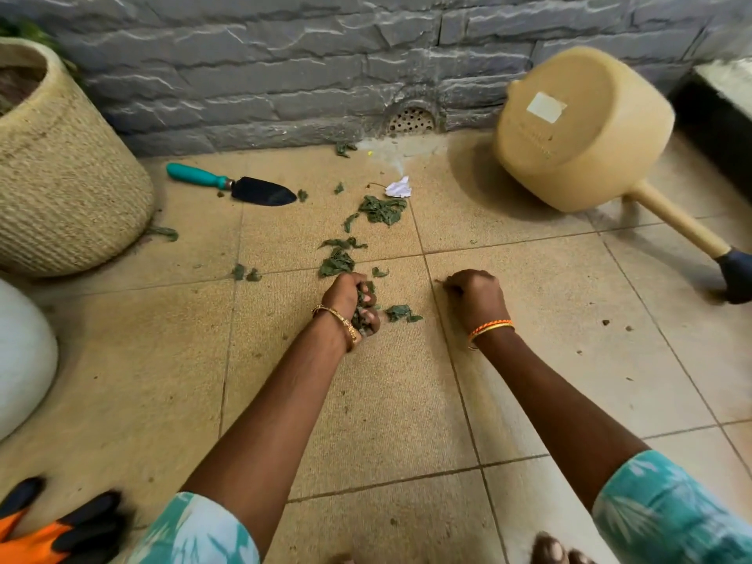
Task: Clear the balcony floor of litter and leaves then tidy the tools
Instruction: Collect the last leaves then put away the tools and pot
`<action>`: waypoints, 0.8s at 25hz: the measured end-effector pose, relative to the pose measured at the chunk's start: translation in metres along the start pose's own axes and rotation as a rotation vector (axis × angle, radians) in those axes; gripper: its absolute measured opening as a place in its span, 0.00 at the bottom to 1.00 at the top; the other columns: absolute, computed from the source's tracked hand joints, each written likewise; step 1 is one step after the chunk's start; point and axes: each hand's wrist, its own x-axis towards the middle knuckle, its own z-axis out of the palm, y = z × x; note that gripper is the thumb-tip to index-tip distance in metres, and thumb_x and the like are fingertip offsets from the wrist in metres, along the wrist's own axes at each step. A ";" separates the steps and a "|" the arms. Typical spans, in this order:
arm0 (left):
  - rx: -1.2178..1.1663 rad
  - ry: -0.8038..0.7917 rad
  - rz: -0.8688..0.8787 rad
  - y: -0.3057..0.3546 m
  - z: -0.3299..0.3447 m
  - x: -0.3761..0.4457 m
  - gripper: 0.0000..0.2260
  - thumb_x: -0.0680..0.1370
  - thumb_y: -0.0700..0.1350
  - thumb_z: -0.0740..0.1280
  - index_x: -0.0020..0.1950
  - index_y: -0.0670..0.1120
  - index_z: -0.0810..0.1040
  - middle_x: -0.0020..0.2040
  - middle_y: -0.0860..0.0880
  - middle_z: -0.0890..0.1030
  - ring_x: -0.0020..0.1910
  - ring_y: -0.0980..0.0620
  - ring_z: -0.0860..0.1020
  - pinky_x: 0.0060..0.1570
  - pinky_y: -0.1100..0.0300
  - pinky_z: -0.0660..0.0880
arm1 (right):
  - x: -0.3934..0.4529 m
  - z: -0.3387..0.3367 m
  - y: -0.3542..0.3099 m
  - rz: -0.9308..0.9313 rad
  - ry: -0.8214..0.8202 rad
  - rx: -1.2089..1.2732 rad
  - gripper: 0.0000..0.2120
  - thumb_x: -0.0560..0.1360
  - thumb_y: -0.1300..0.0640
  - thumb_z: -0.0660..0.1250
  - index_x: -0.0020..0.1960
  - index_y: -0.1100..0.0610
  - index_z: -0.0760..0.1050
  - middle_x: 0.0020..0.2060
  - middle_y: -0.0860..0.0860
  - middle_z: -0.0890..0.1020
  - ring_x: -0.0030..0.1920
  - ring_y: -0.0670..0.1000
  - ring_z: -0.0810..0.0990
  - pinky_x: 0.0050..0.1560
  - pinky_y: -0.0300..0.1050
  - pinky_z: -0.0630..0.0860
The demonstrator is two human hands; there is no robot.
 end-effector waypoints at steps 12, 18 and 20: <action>0.099 0.240 0.140 -0.012 -0.018 0.001 0.09 0.75 0.47 0.66 0.40 0.42 0.77 0.35 0.46 0.77 0.29 0.49 0.73 0.26 0.62 0.69 | -0.038 0.009 -0.136 0.142 -0.010 0.608 0.25 0.68 0.72 0.67 0.62 0.58 0.69 0.36 0.51 0.80 0.32 0.44 0.79 0.33 0.32 0.76; -0.014 0.242 0.085 -0.011 -0.019 0.012 0.12 0.76 0.51 0.67 0.42 0.42 0.77 0.32 0.47 0.79 0.25 0.52 0.75 0.25 0.64 0.71 | -0.044 0.010 -0.108 0.096 0.059 0.534 0.11 0.74 0.64 0.64 0.55 0.59 0.78 0.48 0.53 0.83 0.50 0.50 0.79 0.51 0.33 0.72; -0.067 0.205 0.073 -0.005 -0.025 0.008 0.16 0.78 0.52 0.67 0.35 0.43 0.71 0.19 0.51 0.71 0.16 0.56 0.68 0.18 0.69 0.66 | -0.045 0.014 -0.078 0.299 0.126 0.299 0.14 0.75 0.57 0.65 0.59 0.62 0.75 0.58 0.59 0.77 0.60 0.57 0.73 0.59 0.42 0.68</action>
